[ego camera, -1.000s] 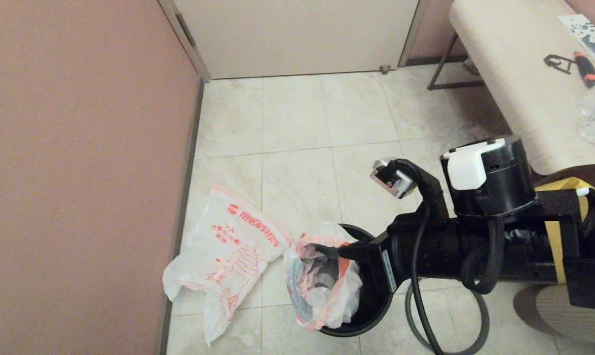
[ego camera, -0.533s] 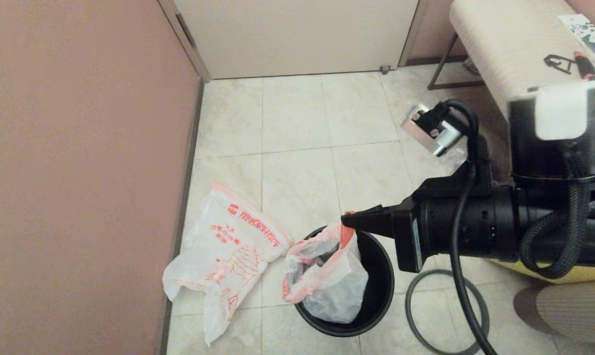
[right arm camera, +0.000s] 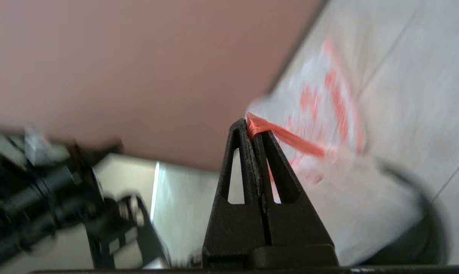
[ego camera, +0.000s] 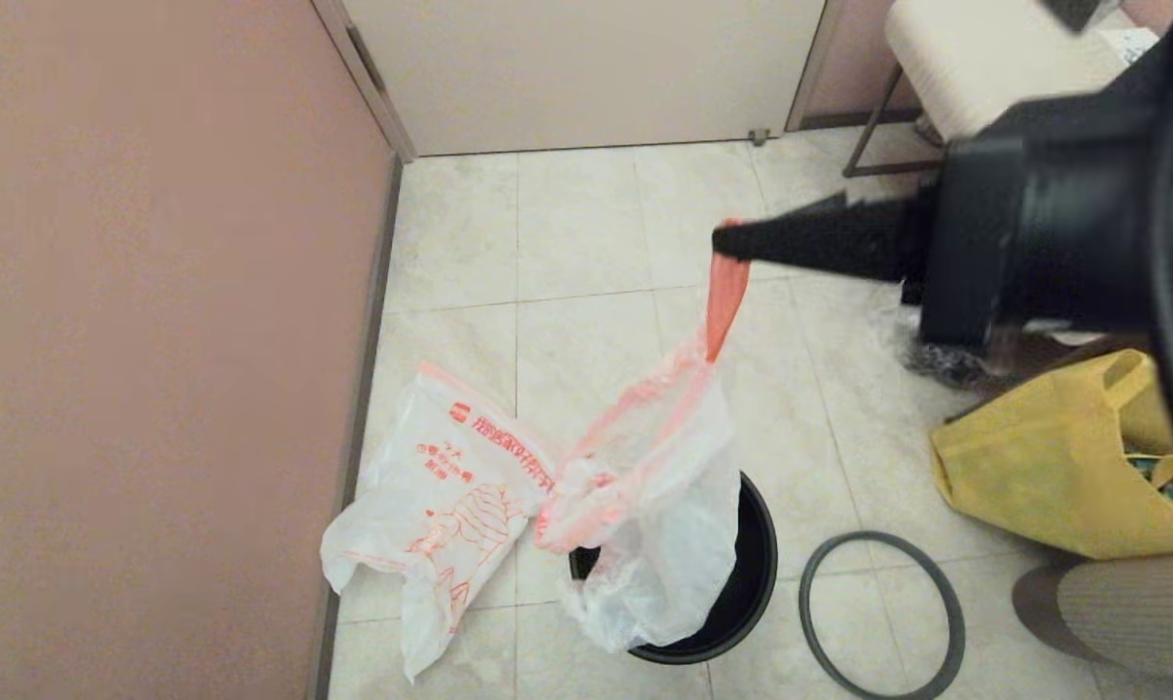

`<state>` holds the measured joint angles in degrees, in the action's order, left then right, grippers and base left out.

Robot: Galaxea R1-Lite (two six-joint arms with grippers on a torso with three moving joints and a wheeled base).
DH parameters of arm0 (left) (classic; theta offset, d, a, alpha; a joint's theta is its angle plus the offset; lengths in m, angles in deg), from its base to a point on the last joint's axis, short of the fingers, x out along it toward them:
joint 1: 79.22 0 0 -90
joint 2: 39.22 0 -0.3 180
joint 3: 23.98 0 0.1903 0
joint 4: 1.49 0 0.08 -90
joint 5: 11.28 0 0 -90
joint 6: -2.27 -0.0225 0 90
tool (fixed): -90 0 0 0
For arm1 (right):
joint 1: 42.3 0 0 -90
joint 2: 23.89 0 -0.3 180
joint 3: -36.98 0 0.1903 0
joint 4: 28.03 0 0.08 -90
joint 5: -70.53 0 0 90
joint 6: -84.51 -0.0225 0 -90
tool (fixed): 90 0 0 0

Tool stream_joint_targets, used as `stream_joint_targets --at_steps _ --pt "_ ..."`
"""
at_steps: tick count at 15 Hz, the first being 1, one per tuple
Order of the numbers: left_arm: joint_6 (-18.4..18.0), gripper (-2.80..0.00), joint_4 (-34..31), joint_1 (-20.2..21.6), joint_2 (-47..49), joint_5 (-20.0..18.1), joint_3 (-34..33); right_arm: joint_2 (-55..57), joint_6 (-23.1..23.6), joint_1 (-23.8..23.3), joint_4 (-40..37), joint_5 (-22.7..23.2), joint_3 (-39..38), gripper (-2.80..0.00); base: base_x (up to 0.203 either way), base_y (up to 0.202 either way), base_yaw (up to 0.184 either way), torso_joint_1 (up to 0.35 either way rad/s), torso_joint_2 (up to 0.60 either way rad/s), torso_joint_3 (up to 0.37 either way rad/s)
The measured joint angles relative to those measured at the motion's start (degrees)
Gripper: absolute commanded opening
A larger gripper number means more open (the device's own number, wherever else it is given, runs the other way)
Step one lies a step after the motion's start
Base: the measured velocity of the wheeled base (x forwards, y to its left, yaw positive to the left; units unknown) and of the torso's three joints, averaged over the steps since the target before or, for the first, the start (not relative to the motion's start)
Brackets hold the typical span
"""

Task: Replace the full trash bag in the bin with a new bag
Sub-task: Place the trash bag on the floor

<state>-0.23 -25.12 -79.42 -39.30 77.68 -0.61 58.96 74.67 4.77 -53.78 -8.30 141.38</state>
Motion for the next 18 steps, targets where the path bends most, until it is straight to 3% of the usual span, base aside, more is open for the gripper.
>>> stream_joint_targets --at_steps 5,10,14,16,18 --pt "0.0 -2.80 0.0 0.0 0.0 0.0 0.0 0.2 2.7 -0.8 -9.7 -4.6 19.6 -2.80 0.000 0.000 0.000 0.000 0.00 0.000" --pt "0.0 -2.80 0.0 0.0 0.0 0.0 0.0 -0.3 4.3 -2.1 -11.7 -6.8 30.1 -2.80 0.000 0.000 0.000 0.000 0.00 0.000" --pt "0.0 -2.80 0.0 0.0 0.0 0.0 0.0 -1.6 11.7 -2.1 -7.6 -11.5 32.3 -2.80 0.000 0.000 0.000 0.000 0.00 0.000" --pt "0.0 -2.80 0.0 0.0 0.0 0.0 0.0 -2.0 13.8 -2.5 -6.9 -12.5 32.3 -2.80 0.000 0.000 0.000 0.000 0.00 0.000" --pt "0.1 -2.80 0.0 0.0 0.0 0.0 0.0 -1.8 13.9 -5.9 -7.0 -11.9 31.7 -2.80 0.000 0.000 0.000 0.000 0.00 0.000"
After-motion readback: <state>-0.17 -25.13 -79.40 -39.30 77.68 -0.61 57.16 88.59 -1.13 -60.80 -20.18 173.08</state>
